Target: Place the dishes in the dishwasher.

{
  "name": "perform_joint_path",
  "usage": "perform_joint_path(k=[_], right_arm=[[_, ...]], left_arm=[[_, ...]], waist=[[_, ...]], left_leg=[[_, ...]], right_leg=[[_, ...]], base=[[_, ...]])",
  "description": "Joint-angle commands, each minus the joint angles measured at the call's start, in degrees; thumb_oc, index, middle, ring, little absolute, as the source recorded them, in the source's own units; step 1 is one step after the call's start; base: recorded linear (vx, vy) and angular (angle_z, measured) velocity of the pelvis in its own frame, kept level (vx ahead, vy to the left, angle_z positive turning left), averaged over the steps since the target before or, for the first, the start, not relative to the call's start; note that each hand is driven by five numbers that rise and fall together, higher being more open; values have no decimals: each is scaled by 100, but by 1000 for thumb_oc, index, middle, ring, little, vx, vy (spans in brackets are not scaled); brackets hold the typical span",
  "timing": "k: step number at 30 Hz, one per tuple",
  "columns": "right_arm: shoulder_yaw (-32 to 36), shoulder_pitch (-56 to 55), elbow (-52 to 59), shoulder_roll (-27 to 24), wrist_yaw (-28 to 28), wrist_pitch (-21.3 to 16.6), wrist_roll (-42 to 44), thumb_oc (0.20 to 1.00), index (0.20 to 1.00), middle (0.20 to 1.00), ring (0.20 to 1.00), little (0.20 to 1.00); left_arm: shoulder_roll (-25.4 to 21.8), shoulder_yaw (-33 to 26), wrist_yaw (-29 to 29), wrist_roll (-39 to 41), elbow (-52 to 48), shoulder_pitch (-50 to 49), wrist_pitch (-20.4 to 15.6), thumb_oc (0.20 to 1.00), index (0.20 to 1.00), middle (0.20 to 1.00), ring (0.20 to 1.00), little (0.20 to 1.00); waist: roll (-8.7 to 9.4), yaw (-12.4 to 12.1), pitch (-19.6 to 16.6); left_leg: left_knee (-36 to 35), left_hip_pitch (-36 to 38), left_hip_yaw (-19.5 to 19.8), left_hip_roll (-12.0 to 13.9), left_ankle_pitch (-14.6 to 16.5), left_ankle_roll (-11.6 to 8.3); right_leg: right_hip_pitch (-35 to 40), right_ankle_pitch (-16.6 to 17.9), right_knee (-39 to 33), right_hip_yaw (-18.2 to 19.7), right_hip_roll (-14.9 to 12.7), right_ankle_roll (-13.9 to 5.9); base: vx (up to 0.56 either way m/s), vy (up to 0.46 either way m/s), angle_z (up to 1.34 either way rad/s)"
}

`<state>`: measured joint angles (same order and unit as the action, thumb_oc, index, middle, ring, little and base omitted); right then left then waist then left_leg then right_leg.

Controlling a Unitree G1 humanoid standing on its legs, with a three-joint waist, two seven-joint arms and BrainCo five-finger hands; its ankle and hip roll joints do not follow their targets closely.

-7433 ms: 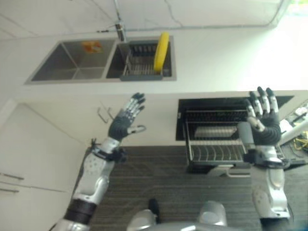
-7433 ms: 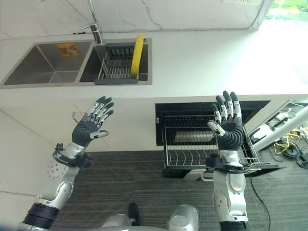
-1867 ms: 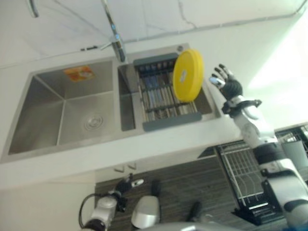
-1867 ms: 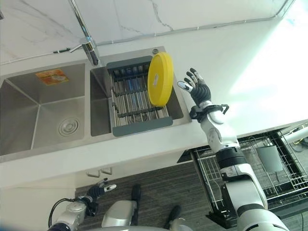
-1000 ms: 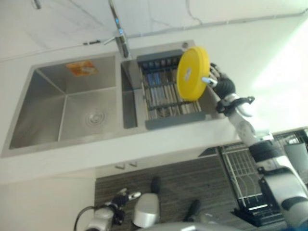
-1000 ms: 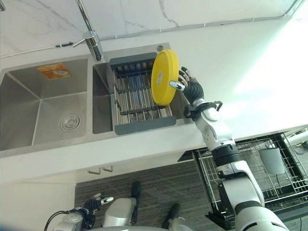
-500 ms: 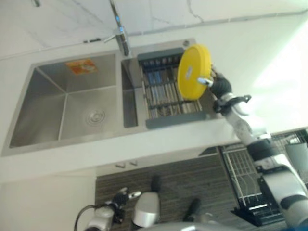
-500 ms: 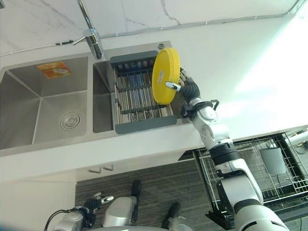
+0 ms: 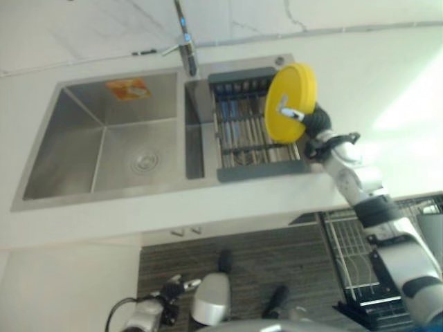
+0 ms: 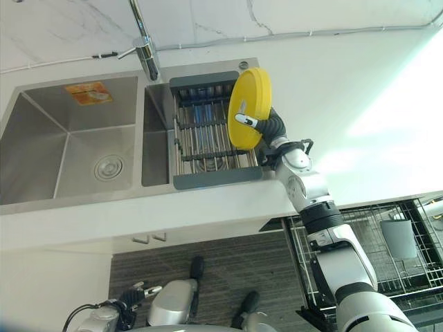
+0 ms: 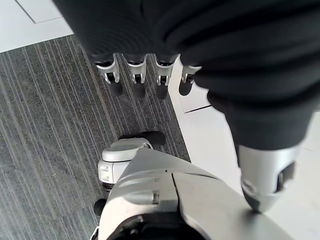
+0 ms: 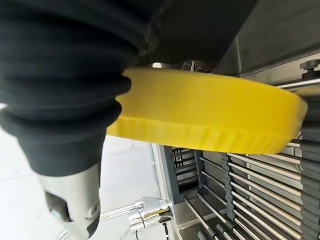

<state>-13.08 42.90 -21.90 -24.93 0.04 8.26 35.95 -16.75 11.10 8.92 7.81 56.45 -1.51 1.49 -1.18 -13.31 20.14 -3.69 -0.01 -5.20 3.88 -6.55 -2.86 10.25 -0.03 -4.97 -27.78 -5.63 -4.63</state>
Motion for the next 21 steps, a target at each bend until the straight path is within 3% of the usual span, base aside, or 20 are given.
perform_joint_path(k=[1,2,3,10,13,16,19,21], right_arm=[[-129,531,117,-94,-166,-189,-81,1000,1000,1000,1000,1000],[-126,538,116,-99,-194,-172,-96,1000,1000,1000,1000,1000],[-126,567,87,-113,-315,-183,-221,200,200,200,200,200],[-130,725,-78,-142,-495,-369,-322,200,200,200,200,200],[-127,772,-127,-103,-564,-569,-376,200,200,200,200,200],[-128,739,-112,-46,-977,-981,-333,200,200,200,200,200],[-130,537,97,120,-852,-1161,-521,200,200,200,200,200],[-147,434,170,206,-779,-1219,-206,200,200,200,200,200]], left_arm=[[-143,311,-37,-126,159,74,-13,1000,1000,1000,1000,1000],[-146,311,-38,-122,155,75,-11,1000,1000,1000,1000,1000],[-152,312,-36,-94,129,78,-5,1000,1000,1000,1000,1000],[-139,354,-4,-65,79,124,-34,1000,1000,1000,1000,1000],[-119,386,-1,-29,83,128,-54,1000,1000,1000,1000,1000],[-84,375,-19,-17,128,110,-92,1000,1000,1000,1000,1000],[-15,317,-42,-15,176,68,-123,1000,1000,1000,1000,1000],[-5,296,-38,-9,216,29,-173,1000,1000,1000,1000,1000]], waist=[[-5,-109,-265],[-4,-111,-264],[-7,-118,-256],[-18,-146,-209],[-41,-159,-196],[-59,-163,-208],[-69,-130,-250],[-63,-126,-289]], left_leg=[[92,-436,-317,116,58,-142],[91,-437,-315,115,59,-142],[95,-449,-303,109,62,-137],[102,-484,-261,85,67,-127],[101,-507,-253,73,65,-125],[105,-499,-251,68,75,-119],[101,-450,-268,40,116,-97],[89,-395,-298,46,134,-90]], right_leg=[[-123,-543,932,-20,-451,-173],[-126,-544,934,-20,-451,-173],[-139,-546,940,-16,-453,-171],[-187,-539,962,2,-464,-180],[-192,-536,951,0,-476,-182],[-195,-529,953,-8,-489,-188],[-185,-514,936,-6,-513,-205],[-157,-497,919,-26,-535,-227]], base=[[0,0,0],[0,0,0],[0,0,0],[0,0,0],[-21,6,0],[0,0,0],[0,0,0],[0,0,0]])
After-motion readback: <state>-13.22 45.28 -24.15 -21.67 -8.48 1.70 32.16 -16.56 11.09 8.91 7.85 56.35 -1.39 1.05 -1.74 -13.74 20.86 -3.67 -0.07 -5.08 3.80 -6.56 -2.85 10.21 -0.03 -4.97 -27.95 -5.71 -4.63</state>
